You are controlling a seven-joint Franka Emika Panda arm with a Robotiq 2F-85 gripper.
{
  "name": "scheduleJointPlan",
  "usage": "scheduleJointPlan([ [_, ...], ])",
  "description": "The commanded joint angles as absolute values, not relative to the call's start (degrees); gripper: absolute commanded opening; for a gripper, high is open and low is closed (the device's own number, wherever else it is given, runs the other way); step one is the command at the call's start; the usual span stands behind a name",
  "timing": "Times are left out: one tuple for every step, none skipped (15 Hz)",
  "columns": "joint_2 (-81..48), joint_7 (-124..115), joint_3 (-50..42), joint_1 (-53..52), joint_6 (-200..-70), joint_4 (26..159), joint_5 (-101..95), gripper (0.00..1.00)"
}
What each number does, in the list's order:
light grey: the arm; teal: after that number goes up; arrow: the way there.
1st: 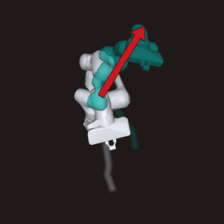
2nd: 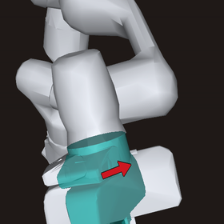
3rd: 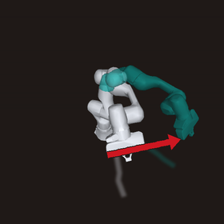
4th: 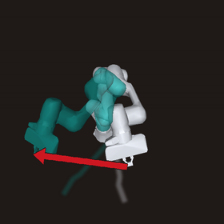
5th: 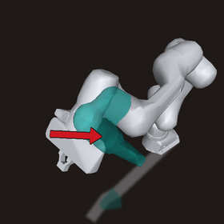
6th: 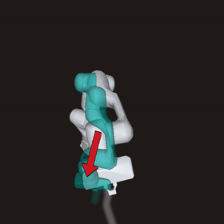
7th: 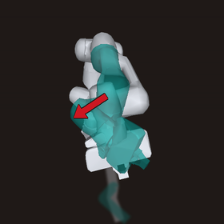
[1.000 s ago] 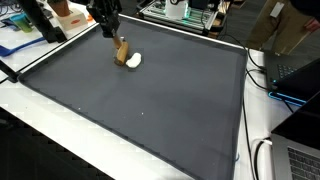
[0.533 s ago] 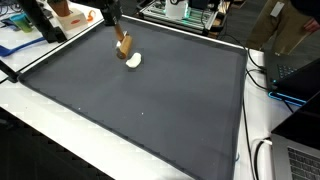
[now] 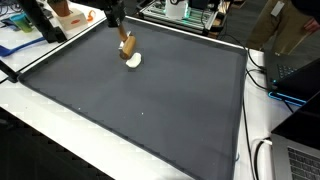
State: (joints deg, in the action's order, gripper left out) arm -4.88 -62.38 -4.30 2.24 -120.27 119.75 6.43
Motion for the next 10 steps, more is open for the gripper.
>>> scheduleJointPlan([
  [-3.5, -64.5, -4.1, 2.3, -119.9, 121.3, 9.5, 0.22],
  [-3.4, -64.4, -3.9, 2.2, -120.3, 121.8, 10.4, 0.22],
  [-3.5, -64.7, -3.7, 2.0, -121.1, 122.3, 11.0, 0.22],
  [-3.7, -65.0, -3.5, 1.8, -122.2, 122.6, 11.7, 0.22],
  [-4.2, -65.4, -3.2, 1.7, -123.1, 122.6, 12.1, 0.22],
  [-4.8, -65.5, -3.0, 1.5, -124.9, 122.8, 12.6, 0.22],
  [-5.3, -65.3, -2.7, 1.3, -126.5, 123.0, 12.2, 0.22],
  [-6.0, -65.9, -2.5, 1.0, -128.5, 123.2, 11.7, 0.22],
  [-6.9, -66.4, -2.4, 0.8, -129.8, 123.1, 11.2, 0.22],
  [-7.8, -67.2, -2.4, 0.4, -131.2, 123.1, 10.5, 0.22],
])
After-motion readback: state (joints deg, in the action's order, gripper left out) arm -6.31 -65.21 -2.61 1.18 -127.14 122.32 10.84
